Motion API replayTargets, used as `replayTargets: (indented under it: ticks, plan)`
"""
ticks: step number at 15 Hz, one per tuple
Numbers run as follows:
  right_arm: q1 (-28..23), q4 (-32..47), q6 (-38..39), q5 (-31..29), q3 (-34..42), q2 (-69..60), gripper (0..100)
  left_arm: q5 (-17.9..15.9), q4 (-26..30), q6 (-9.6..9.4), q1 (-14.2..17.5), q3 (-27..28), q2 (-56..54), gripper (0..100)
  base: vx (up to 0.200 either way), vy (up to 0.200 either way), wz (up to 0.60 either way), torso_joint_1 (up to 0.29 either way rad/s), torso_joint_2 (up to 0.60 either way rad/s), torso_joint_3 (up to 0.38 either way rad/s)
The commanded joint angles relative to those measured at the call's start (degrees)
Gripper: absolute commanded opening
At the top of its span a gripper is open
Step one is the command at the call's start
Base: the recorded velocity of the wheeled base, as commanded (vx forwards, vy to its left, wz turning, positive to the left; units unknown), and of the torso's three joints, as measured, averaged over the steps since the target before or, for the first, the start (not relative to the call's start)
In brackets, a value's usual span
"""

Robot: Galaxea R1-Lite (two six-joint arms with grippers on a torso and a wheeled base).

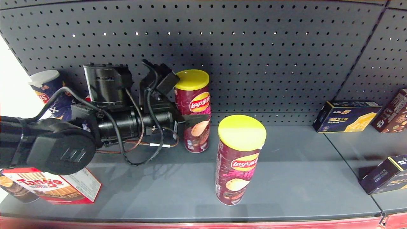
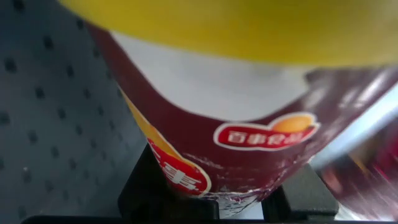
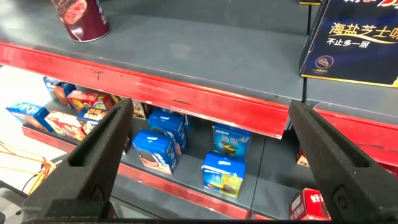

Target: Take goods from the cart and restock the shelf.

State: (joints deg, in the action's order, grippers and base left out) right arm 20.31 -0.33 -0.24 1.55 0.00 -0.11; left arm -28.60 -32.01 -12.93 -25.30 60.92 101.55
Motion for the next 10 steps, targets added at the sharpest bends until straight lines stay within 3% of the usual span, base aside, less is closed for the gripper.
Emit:
replayTargets:
  ticks: [1, 4, 10]
  plan:
    - [0.08, -0.02, -0.02, 0.03, 0.0, 0.11, 100, -0.23, 1.34, -0.16, -0.02, 5.7, 4.8, 0, 0.0, 0.0, 0.0, 0.0, 0.0, 0.0]
    - [0.08, -0.11, -0.02, 0.03, 0.0, 0.11, 100, -1.55, 3.8, -0.16, -0.37, 11.86, 7.61, 0, 0.0, 0.0, 0.0, 0.0, 0.0, 0.0]
    - [0.08, -0.02, -0.02, 0.03, 0.0, 0.11, 100, -4.27, 5.29, -1.39, -0.63, 15.02, 9.9, 0, 0.0, 0.0, 0.0, 0.0, 0.0, 0.0]
